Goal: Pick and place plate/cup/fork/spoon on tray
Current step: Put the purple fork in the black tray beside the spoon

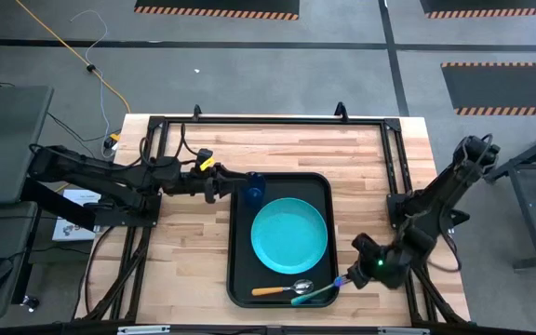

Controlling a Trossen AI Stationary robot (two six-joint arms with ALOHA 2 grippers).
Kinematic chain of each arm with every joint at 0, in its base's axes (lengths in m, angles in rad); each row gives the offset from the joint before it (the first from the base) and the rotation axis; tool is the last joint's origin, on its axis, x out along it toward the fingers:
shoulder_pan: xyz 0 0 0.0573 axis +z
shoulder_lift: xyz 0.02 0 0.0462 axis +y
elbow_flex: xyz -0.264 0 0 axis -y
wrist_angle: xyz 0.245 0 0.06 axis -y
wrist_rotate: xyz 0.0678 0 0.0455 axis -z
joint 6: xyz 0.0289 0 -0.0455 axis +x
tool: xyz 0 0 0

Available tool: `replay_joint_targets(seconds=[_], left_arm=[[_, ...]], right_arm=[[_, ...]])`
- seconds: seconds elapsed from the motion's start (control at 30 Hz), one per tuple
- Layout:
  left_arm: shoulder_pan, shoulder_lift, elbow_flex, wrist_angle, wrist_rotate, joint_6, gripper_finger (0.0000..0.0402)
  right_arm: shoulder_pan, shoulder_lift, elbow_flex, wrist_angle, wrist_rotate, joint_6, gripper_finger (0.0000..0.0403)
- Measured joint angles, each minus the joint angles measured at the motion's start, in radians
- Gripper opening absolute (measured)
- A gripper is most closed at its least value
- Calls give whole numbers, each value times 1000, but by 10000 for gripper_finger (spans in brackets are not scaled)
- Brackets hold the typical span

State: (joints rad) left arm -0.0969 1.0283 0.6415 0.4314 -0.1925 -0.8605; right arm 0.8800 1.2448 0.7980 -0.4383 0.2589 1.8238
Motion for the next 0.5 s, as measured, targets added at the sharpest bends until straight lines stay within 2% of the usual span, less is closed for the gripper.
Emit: replay_joint_targets(seconds=[0.13, 0.33, 0.5], left_arm=[[24, 0, 0, 0, 0, 0, 209], [49, 0, 0, 1, 0, -1, 209], [51, 0, 0, 1, 0, -1, 209]], right_arm=[[34, 61, 68, -141, 39, 69, 0], [46, 91, 174, -454, 93, 164, 0], [44, 90, 204, -521, 69, 157, 0]])
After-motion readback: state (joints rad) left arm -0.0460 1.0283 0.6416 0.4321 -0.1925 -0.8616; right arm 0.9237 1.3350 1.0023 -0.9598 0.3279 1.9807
